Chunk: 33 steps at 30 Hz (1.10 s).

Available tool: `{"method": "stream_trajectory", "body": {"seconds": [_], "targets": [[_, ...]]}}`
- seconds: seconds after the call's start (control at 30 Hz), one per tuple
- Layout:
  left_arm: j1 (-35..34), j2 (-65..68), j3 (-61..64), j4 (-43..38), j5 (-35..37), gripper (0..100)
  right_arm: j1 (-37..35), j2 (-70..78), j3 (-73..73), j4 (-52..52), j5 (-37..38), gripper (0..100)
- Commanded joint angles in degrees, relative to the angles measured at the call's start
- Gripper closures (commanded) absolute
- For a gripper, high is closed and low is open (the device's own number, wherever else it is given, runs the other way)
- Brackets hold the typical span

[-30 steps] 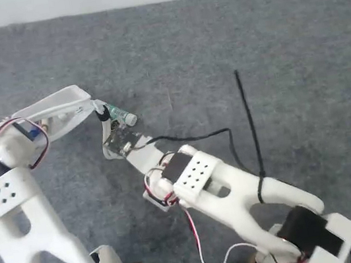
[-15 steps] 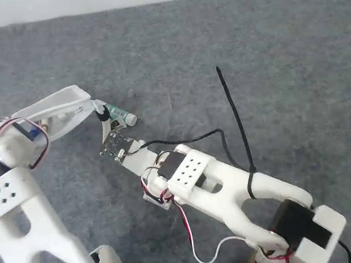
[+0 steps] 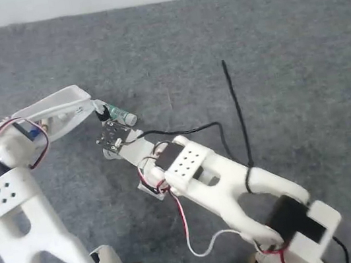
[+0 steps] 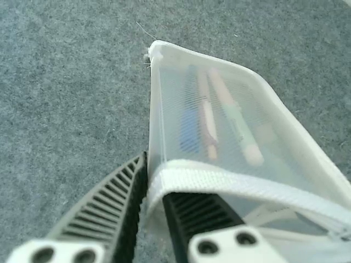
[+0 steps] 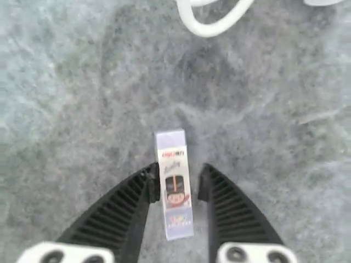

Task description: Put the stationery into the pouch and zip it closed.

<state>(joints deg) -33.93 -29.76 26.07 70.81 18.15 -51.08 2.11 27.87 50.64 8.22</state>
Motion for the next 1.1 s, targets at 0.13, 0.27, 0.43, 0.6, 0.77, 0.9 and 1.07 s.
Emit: {"method": "stream_trajectory", "body": {"seconds": [0.13,0.27,0.43,0.6,0.77,0.9,1.07], "targets": [[0.00,-0.53,-0.66,-1.76,0.35,99,0.75,9.54,-14.42,8.57,0.79,83.6],[0.00,-0.53,-0.66,-1.76,-1.05,99,0.22,14.20,-18.73,10.15,0.79,86.4],[0.00,-0.53,-0.66,-1.76,-1.05,99,-1.10,16.75,-19.25,10.07,0.79,89.0],[0.00,-0.53,-0.57,-1.67,-1.05,99,-1.01,17.19,-19.16,10.15,0.88,96.2],[0.00,-0.53,-0.57,-1.58,-1.05,99,-1.10,16.75,-19.16,11.56,0.88,99.2],[0.00,-0.53,-0.57,-1.58,-1.05,99,-1.80,15.87,-18.90,14.02,0.88,99.3],[0.00,-0.53,-0.57,-1.41,-1.05,99,-2.95,11.38,-17.32,17.63,0.79,99.3]]}}
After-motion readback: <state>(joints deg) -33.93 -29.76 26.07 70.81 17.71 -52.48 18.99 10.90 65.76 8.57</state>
